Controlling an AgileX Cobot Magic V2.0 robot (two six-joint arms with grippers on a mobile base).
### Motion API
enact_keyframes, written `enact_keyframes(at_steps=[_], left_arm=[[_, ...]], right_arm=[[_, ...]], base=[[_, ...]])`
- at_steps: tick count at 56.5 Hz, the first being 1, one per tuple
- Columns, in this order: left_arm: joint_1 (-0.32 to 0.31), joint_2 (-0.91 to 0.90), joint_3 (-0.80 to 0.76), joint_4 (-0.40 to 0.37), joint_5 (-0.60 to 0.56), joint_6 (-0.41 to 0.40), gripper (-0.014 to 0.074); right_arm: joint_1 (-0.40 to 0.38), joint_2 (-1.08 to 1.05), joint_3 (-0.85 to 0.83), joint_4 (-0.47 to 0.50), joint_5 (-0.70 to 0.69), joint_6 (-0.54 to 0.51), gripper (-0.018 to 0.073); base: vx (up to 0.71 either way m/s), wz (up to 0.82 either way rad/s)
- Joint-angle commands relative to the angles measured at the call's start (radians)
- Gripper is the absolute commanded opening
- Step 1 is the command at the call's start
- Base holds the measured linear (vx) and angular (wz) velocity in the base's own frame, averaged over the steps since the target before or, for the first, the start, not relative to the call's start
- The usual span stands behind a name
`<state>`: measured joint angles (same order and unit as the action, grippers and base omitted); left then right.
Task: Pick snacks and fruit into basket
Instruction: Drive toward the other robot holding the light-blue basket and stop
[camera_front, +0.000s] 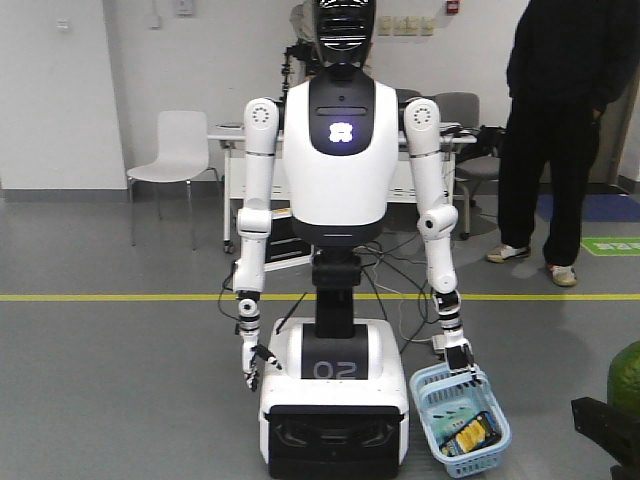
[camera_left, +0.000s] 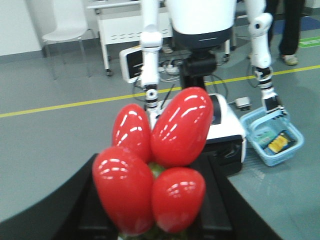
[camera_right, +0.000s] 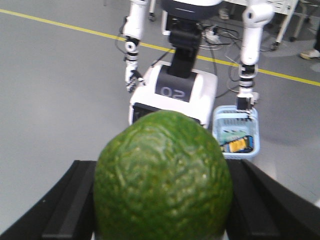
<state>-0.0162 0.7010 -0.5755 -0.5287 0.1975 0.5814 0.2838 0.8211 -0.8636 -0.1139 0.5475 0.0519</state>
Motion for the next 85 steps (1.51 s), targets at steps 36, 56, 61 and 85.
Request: enact_keyframes(at_steps=[36,56,61,85], left_arm=[[-0.003,-0.007,-0.031,-0.014,-0.077,-0.001,-0.0003],[-0.003,-0.007,-0.031,-0.014,-0.077,-0.001,-0.0003],[-0.003,-0.007,-0.031,-0.014,-0.077,-0.001,-0.0003],[-0.003,-0.007,-0.031,-0.014,-0.077,-0.001,-0.0003]], right_arm=[[-0.001,-0.007,-0.031,-0.014,-0.082,-0.011,-0.0008],[-0.001,-0.007,-0.031,-0.014,-0.082,-0.011,-0.0008],[-0.001,-0.007,-0.031,-0.014,-0.082,-0.011,-0.0008],[-0.001,-0.007,-0.031,-0.014,-0.082,-0.011,-0.0008]], base=[[0.17,-0.38],[0.23,-0.13],[0.25,-0.04],[0.24,0.10]])
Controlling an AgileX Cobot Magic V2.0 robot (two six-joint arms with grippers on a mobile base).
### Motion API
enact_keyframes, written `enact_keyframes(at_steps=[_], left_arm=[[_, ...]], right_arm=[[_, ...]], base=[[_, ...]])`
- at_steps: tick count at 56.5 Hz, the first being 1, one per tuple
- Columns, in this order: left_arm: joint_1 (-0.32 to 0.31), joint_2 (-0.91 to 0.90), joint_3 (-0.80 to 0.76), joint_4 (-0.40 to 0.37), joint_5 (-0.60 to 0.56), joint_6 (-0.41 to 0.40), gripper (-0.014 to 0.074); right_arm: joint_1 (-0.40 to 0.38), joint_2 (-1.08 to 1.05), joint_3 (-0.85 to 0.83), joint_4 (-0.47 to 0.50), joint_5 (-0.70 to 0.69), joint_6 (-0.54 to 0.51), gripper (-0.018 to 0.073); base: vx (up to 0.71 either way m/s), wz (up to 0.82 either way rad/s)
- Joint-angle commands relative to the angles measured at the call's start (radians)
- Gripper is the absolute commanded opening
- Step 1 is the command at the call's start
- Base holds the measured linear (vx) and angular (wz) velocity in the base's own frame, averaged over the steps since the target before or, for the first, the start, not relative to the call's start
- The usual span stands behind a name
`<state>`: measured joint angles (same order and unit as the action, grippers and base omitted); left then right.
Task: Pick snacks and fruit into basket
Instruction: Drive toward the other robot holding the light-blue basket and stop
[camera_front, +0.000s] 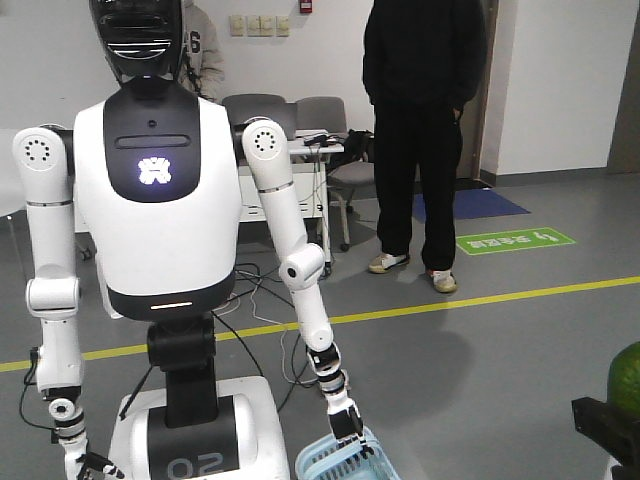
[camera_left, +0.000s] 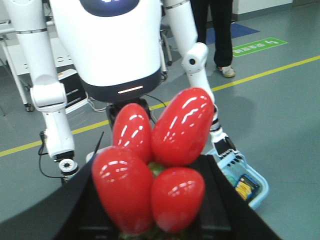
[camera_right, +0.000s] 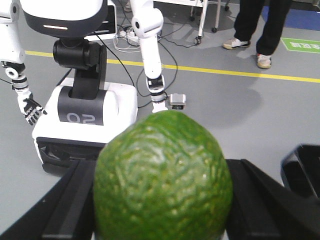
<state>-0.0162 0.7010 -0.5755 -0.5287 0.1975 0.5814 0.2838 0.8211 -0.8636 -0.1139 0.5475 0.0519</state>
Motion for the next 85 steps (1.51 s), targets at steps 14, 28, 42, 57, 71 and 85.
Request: enact_keyframes(at_steps=[14,28,42,57,71,85], left_arm=[[-0.003,-0.007,-0.031,-0.014,-0.077,-0.001,-0.0003],[-0.003,-0.007,-0.031,-0.014,-0.077,-0.001,-0.0003],[-0.003,-0.007,-0.031,-0.014,-0.077,-0.001,-0.0003],[-0.003,-0.007,-0.031,-0.014,-0.077,-0.001,-0.0003],[-0.003,-0.007,-0.031,-0.014,-0.077,-0.001,-0.0003],[-0.003,-0.007,-0.031,-0.014,-0.077,-0.001,-0.0003]], right_arm=[[-0.001,-0.007,-0.031,-0.014,-0.082,-0.011,-0.0008],[-0.001,-0.007,-0.031,-0.014,-0.082,-0.011,-0.0008],[-0.001,-0.007,-0.031,-0.014,-0.082,-0.011,-0.0008],[-0.001,-0.007,-0.031,-0.014,-0.082,-0.011,-0.0008],[-0.001,-0.007,-0.031,-0.014,-0.082,-0.011,-0.0008],[-0.001,-0.007,-0.031,-0.014,-0.082,-0.011,-0.0008]], base=[[0.25,0.34],[0.24,0.40],[0.19,0.24],[0.15,0.09],[0.09,-0.01],[0.04,-0.01]])
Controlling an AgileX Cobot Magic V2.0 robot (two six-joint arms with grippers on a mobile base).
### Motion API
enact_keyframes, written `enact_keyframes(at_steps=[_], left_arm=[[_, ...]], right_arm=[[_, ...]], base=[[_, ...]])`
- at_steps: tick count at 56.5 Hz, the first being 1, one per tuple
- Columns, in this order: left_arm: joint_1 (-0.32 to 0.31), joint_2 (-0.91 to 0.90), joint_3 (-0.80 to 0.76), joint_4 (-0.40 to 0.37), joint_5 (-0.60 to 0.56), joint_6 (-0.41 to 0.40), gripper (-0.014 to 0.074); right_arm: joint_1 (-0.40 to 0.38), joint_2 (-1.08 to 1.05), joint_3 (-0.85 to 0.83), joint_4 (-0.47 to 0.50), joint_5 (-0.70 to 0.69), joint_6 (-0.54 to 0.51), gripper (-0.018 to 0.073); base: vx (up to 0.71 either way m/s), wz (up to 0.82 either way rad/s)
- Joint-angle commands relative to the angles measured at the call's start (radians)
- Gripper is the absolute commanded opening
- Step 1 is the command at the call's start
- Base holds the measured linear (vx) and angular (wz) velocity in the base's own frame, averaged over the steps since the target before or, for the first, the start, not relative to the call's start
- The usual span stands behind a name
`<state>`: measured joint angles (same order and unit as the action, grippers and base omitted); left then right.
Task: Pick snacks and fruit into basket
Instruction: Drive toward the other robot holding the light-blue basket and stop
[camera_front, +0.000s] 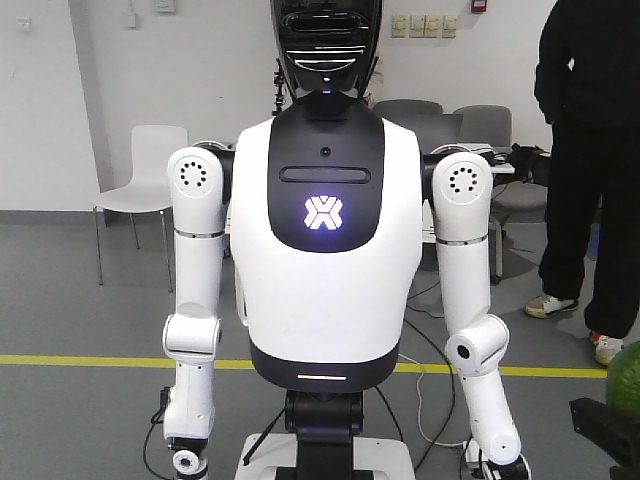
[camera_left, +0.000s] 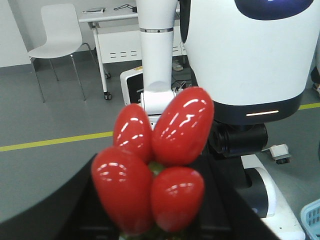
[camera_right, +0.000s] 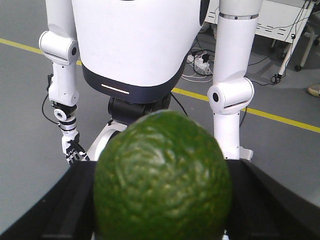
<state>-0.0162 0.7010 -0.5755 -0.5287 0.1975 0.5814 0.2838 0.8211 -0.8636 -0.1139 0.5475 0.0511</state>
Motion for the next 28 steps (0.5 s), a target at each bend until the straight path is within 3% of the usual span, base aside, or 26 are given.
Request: enact_keyframes(at_steps=[1,28], left_arm=[[-0.003,-0.007,-0.031,-0.014,-0.077,-0.001,-0.0003],[-0.003,-0.007,-0.031,-0.014,-0.077,-0.001,-0.0003]], right_arm=[[-0.001,-0.007,-0.031,-0.014,-0.082,-0.010,-0.0008],[-0.001,-0.007,-0.031,-0.014,-0.082,-0.010,-0.0008]], base=[[0.03,0.00],[0.01,0.00]])
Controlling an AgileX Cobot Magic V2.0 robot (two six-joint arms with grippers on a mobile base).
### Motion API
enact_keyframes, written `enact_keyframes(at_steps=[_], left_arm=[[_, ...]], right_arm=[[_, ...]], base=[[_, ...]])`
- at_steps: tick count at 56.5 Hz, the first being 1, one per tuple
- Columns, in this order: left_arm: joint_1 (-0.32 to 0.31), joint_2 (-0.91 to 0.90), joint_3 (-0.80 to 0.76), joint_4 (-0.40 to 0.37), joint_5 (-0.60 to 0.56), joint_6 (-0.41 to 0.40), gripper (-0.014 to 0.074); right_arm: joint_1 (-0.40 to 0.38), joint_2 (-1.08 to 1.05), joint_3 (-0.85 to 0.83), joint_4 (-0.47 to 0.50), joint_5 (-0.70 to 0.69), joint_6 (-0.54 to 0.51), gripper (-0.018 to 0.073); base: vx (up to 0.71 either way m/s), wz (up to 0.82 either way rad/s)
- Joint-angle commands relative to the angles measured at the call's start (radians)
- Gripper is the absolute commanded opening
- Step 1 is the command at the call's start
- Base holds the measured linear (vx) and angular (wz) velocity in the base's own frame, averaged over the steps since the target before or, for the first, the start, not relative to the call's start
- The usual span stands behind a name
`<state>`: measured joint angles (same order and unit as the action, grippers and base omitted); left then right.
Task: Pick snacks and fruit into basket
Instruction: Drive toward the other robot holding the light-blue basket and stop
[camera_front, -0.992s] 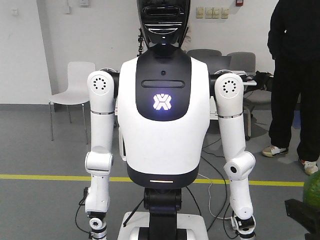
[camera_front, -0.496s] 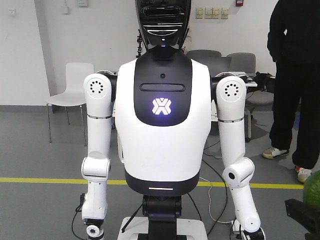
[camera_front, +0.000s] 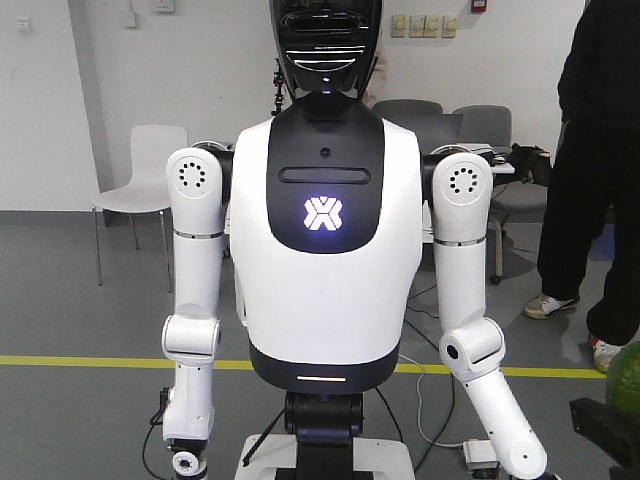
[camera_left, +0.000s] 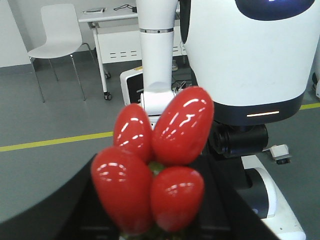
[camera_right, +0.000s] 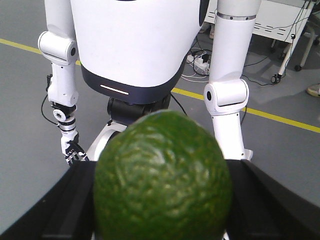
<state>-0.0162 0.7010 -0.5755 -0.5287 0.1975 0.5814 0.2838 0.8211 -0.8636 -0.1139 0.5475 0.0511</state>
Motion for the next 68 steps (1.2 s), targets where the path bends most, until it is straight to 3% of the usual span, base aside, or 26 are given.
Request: enact_keyframes(at_steps=[1,68], left_arm=[[-0.003,-0.007,-0.031,-0.014,-0.077,-0.001,-0.0003],[-0.003,-0.007,-0.031,-0.014,-0.077,-0.001,-0.0003]], right_arm=[[-0.001,-0.007,-0.031,-0.014,-0.082,-0.010,-0.0008],[-0.001,-0.007,-0.031,-0.014,-0.082,-0.010,-0.0008]], base=[[0.00,0.00],[0.00,0.00]])
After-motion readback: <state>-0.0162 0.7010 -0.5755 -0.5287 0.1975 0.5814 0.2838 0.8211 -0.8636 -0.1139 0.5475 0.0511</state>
